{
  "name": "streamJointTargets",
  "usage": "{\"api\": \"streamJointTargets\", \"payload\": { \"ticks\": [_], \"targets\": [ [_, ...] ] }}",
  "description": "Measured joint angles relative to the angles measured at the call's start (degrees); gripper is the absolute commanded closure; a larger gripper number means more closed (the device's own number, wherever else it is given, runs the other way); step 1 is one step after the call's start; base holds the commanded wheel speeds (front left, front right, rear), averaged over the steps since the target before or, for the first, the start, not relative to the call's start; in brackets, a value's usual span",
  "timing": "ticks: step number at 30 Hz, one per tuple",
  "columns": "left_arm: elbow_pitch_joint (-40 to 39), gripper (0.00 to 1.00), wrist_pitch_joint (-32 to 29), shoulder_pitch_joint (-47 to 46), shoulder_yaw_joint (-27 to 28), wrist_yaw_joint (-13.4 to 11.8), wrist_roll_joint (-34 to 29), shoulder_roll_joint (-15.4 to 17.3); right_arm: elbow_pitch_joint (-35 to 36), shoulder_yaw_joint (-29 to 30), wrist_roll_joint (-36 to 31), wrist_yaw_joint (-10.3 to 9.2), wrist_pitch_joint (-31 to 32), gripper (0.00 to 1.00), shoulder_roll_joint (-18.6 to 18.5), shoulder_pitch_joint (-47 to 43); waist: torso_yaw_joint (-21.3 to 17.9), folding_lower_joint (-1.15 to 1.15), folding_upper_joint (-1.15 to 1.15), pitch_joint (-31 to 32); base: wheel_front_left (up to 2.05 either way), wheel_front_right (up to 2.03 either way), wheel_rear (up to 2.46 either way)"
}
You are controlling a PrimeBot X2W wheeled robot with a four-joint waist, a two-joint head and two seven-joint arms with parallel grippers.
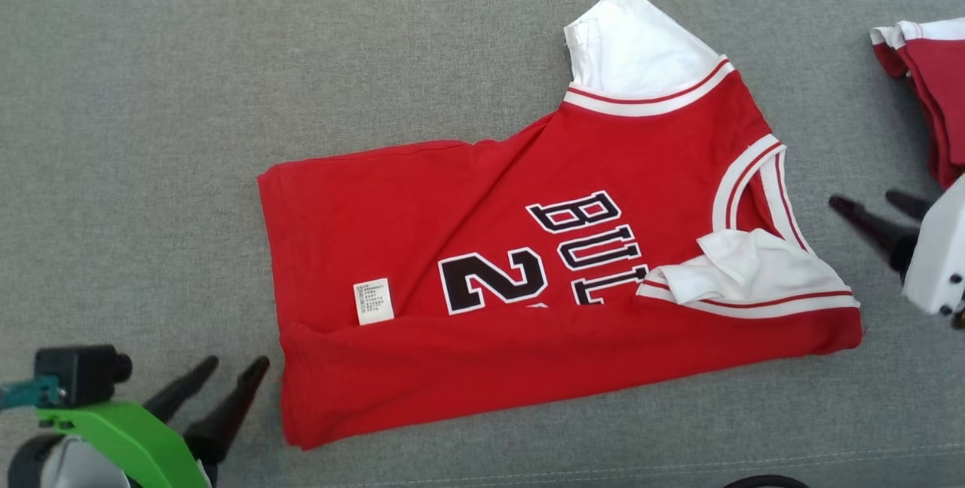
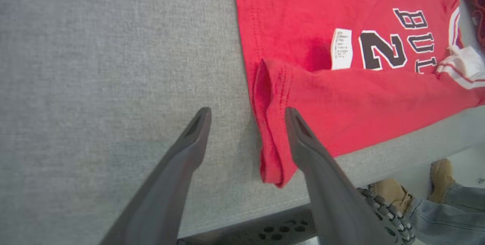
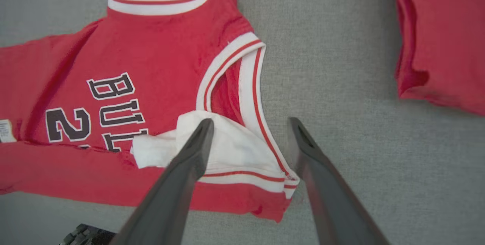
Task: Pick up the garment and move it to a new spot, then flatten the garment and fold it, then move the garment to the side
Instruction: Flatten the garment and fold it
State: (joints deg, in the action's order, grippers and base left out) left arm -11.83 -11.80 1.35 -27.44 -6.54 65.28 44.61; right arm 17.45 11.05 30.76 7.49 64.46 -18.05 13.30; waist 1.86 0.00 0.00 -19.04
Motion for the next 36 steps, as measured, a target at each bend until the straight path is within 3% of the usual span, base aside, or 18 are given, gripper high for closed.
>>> {"api": "streamJointTargets", "payload": {
  "ticks": [4,8,16,21,31,32,33,34,35,36],
  "targets": [
    [-1.38,0.00,0.62,-6.36,2.80,-0.82,-2.56,1.68,0.23,-0.74,-2.25,0.00,-1.75,0.00,-1.74,9.98,0.29,0.00,0.00,-2.34,0.00,0.00,0.00],
    [1.45,0.00,-0.65,-17.55,2.29,-0.93,-6.49,0.09,-4.90,-3.90,-6.19,0.00,-4.61,0.00,-1.71,21.70,1.06,0.00,0.00,-5.73,0.00,0.00,0.00],
    [12.92,0.00,-4.69,-35.98,-5.28,4.57,-10.71,-10.68,-18.93,-11.82,-11.69,0.00,-7.86,0.00,-0.78,36.41,5.12,0.00,0.00,-12.24,0.00,0.00,0.00],
    [18.15,0.00,-6.37,-41.74,-8.08,8.26,-10.90,-15.02,-26.66,-14.52,-14.17,0.00,-10.51,0.00,-1.00,42.57,9.12,0.01,0.00,-14.95,0.00,0.00,0.00],
    [22.84,0.00,-8.34,-46.20,-10.87,12.22,-8.73,-18.70,-35.98,-16.28,-16.89,0.00,-12.71,0.00,-1.32,47.86,14.71,0.00,0.00,-18.53,0.00,0.00,0.00],
    [23.12,0.00,-8.34,-46.46,-11.04,12.58,-8.54,-18.87,-36.35,-16.28,-16.96,0.00,-12.80,0.04,-1.38,48.11,14.93,0.00,0.00,-18.71,0.00,0.00,0.00],
    [23.35,0.19,-8.17,-46.60,-10.96,12.68,-8.26,-19.09,-36.63,-16.27,-16.97,0.00,-13.13,0.64,-1.38,48.18,15.05,0.00,0.00,-18.85,0.00,0.00,0.00],
    [23.68,0.72,-7.37,-46.63,-10.59,12.79,-7.87,-19.46,-36.86,-16.18,-16.93,0.00,-13.46,1.00,-1.37,48.26,15.05,0.00,0.00,-18.92,0.00,0.00,0.00],
    [24.29,1.00,-6.54,-46.78,-10.15,13.10,-6.79,-20.25,-37.21,-16.56,-16.08,0.00,-14.04,1.00,-1.34,48.40,14.82,0.00,0.00,-18.88,0.00,0.00,0.00],
    [24.44,1.00,-6.25,-46.86,-10.06,13.17,-6.49,-20.22,-37.32,-16.53,-15.72,0.00,-14.84,1.00,-1.32,48.40,14.62,0.00,0.00,-18.80,0.00,0.00,0.00]
  ]
}}
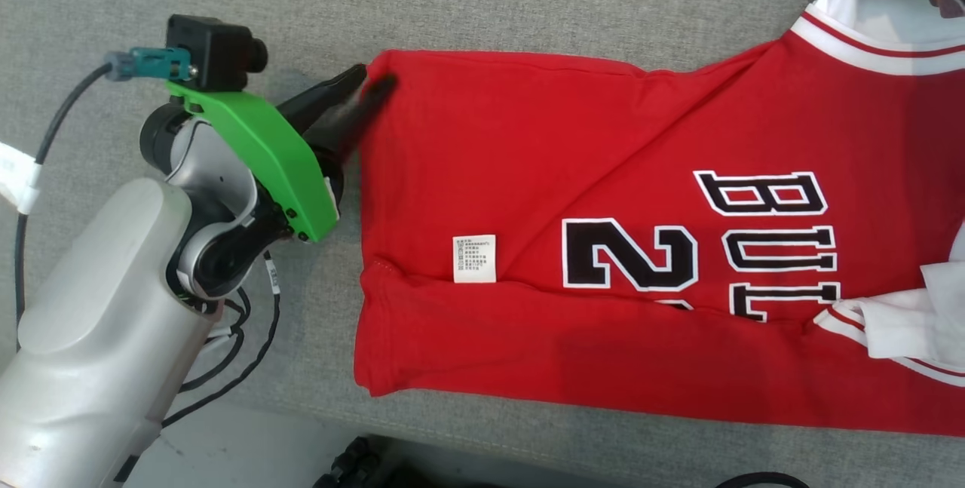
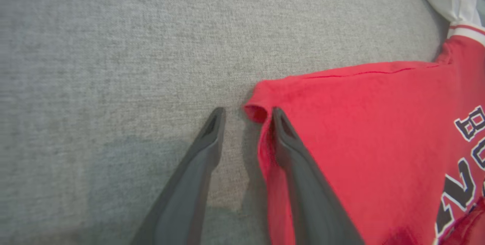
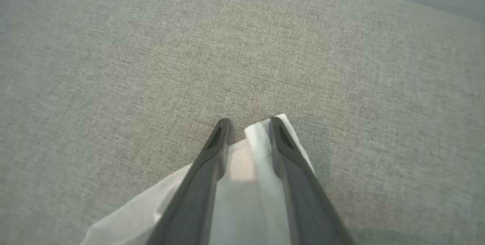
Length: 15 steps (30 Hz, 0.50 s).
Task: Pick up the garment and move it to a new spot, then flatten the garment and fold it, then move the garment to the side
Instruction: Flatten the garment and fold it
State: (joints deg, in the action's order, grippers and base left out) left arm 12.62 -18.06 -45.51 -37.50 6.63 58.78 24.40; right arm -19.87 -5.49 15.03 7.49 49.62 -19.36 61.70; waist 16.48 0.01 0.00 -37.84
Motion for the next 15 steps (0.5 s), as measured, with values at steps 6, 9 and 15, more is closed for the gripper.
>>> {"api": "streamJointTargets", "payload": {
  "ticks": [6,9,15],
  "targets": [
    [1.20,1.00,3.14,0.70,1.55,0.38,1.01,1.79,-0.14,2.50,3.37,0.00,-4.03,1.00,0.22,-0.03,-1.43,0.00,0.00,1.57,0.00,0.00,0.00],
    [1.62,1.00,4.81,1.92,2.89,-0.16,1.02,3.04,0.67,3.70,4.98,0.00,-5.04,1.00,-0.14,-0.09,-2.40,0.00,0.00,2.75,0.00,0.00,0.00],
    [1.47,1.00,5.86,3.73,4.30,-1.27,1.18,4.86,3.27,5.27,7.75,0.00,-5.95,1.00,-0.32,-1.47,-4.53,0.00,0.00,4.49,0.00,0.00,0.00]
  ]
}}
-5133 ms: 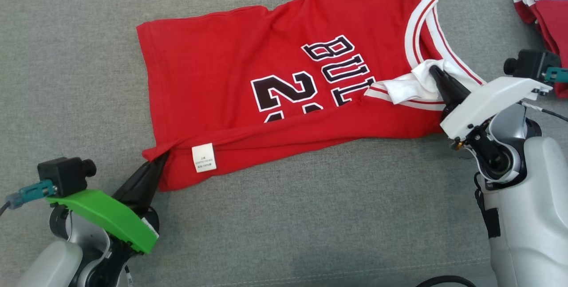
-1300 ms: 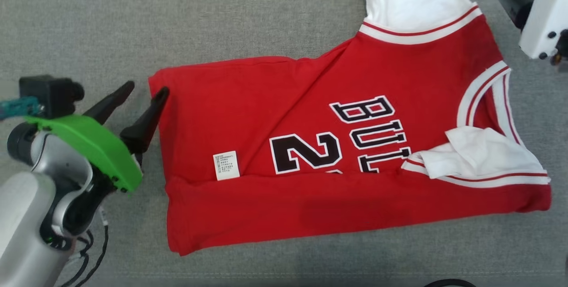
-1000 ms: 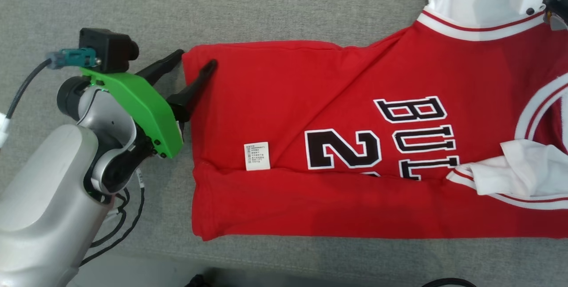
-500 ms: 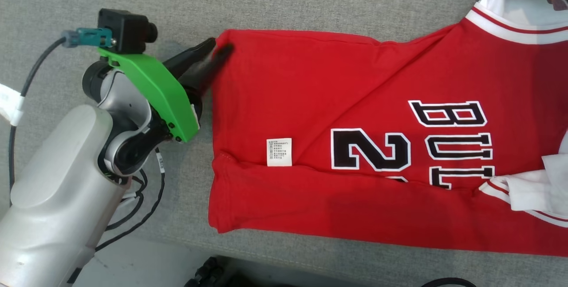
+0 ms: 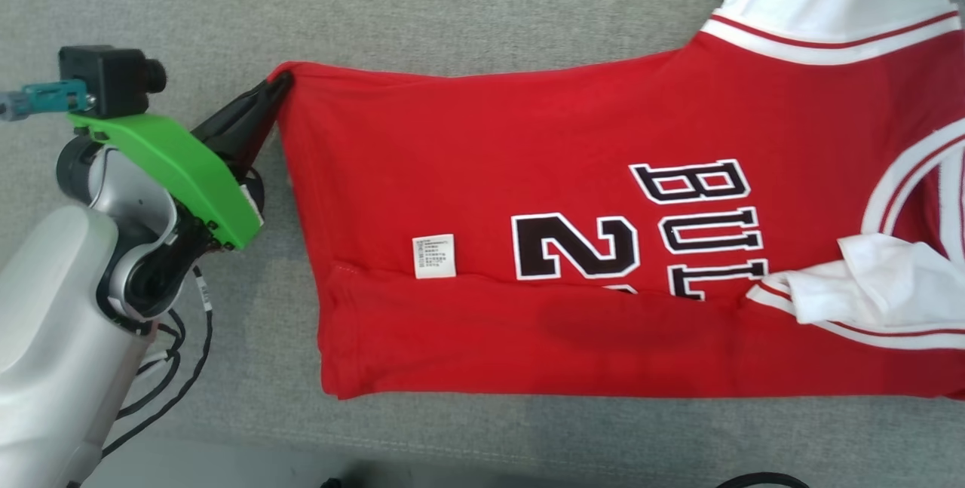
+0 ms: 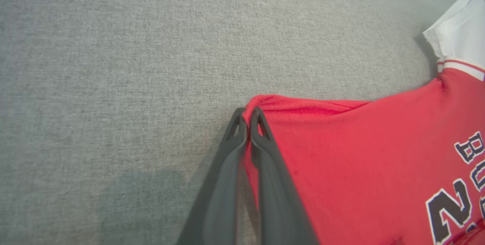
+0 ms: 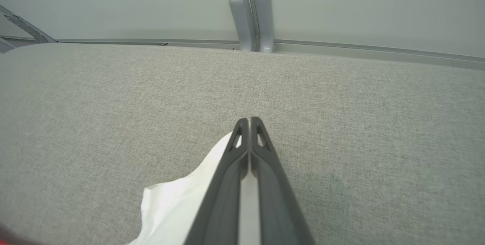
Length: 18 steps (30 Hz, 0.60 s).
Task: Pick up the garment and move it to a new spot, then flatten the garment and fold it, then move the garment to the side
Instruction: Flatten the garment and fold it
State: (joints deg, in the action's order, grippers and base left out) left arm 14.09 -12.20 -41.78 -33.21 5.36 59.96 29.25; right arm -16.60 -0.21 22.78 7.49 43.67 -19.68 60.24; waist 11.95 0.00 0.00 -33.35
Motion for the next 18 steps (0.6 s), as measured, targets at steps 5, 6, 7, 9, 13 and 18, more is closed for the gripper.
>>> {"api": "streamJointTargets", "payload": {
  "ticks": [5,6,7,9,13,18],
  "targets": [
    [-0.88,1.00,0.75,1.54,1.29,-1.29,0.14,1.87,3.80,0.67,3.35,0.00,-1.31,1.00,-0.05,-2.15,-2.32,0.00,0.00,1.54,0.00,0.00,0.00],
    [-1.10,1.00,0.83,1.89,1.69,-1.46,0.37,2.33,4.79,0.80,4.17,0.00,-1.52,1.00,-0.04,-2.63,-2.77,0.00,0.00,1.86,0.00,0.00,0.00],
    [-1.34,1.00,1.23,2.35,2.13,-1.82,0.55,2.74,5.81,1.01,5.05,0.00,-1.70,1.00,-0.01,-3.13,-3.22,0.00,0.00,2.16,0.00,0.00,0.00],
    [-2.27,1.00,1.71,3.49,3.02,-2.23,0.99,3.67,8.34,1.21,6.51,0.00,-1.86,1.00,0.01,-4.61,-4.09,0.00,0.00,2.80,0.00,0.00,0.00],
    [-6.70,1.00,2.80,7.74,4.15,-2.93,1.69,5.98,15.69,1.79,11.11,0.00,-1.05,1.00,0.00,-10.66,-5.75,0.00,0.00,4.18,0.00,0.00,0.00],
    [-15.96,1.00,4.94,16.85,5.08,-4.47,2.43,9.28,25.44,4.08,14.61,0.00,0.44,1.00,0.24,-24.27,-7.96,0.00,0.00,5.83,0.00,0.00,0.00]
  ]
}}
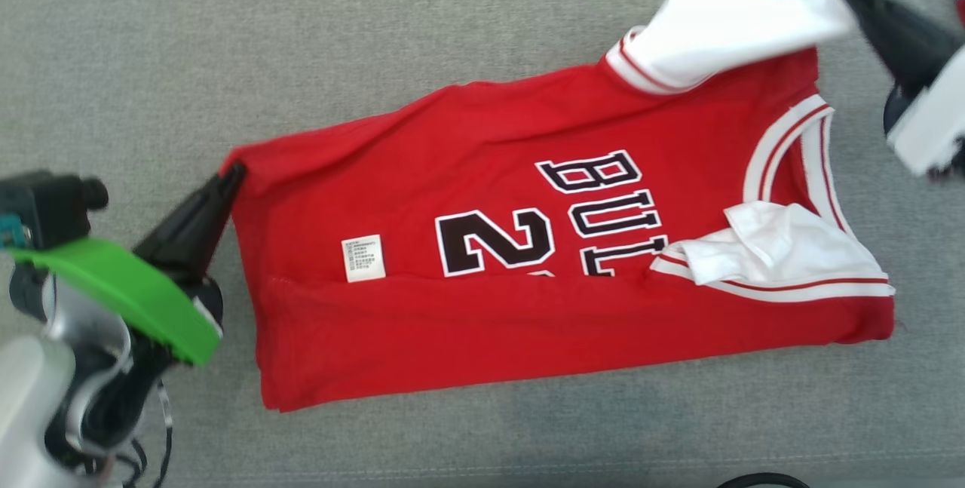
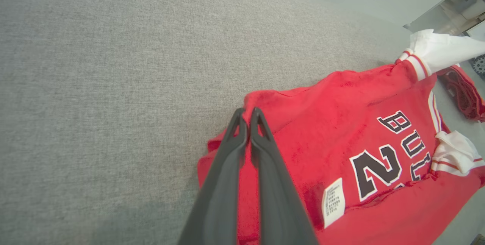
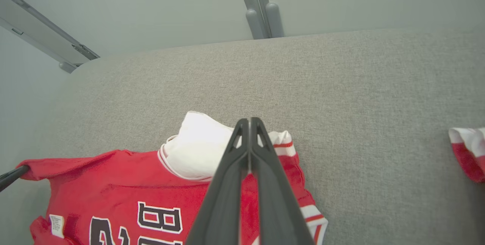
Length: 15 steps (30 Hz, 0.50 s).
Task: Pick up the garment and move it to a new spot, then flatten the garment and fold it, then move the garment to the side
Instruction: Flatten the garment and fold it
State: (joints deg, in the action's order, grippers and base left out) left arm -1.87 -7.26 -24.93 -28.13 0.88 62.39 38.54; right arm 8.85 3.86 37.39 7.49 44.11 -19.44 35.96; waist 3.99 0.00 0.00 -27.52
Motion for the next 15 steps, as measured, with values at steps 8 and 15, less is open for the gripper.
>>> {"api": "streamJointTargets", "payload": {
  "ticks": [8,15],
  "targets": [
    [-10.84,1.00,5.61,14.09,2.45,-5.67,1.48,2.24,9.12,7.24,3.89,0.00,-0.96,1.00,6.46,-19.75,-2.74,0.00,0.00,2.37,0.00,0.00,0.00],
    [-12.45,1.00,9.17,21.11,3.26,-7.20,2.98,1.19,5.86,6.48,3.24,-0.01,-4.61,1.00,9.32,-26.53,-4.16,0.00,0.00,3.75,0.00,0.00,0.00]
  ]
}}
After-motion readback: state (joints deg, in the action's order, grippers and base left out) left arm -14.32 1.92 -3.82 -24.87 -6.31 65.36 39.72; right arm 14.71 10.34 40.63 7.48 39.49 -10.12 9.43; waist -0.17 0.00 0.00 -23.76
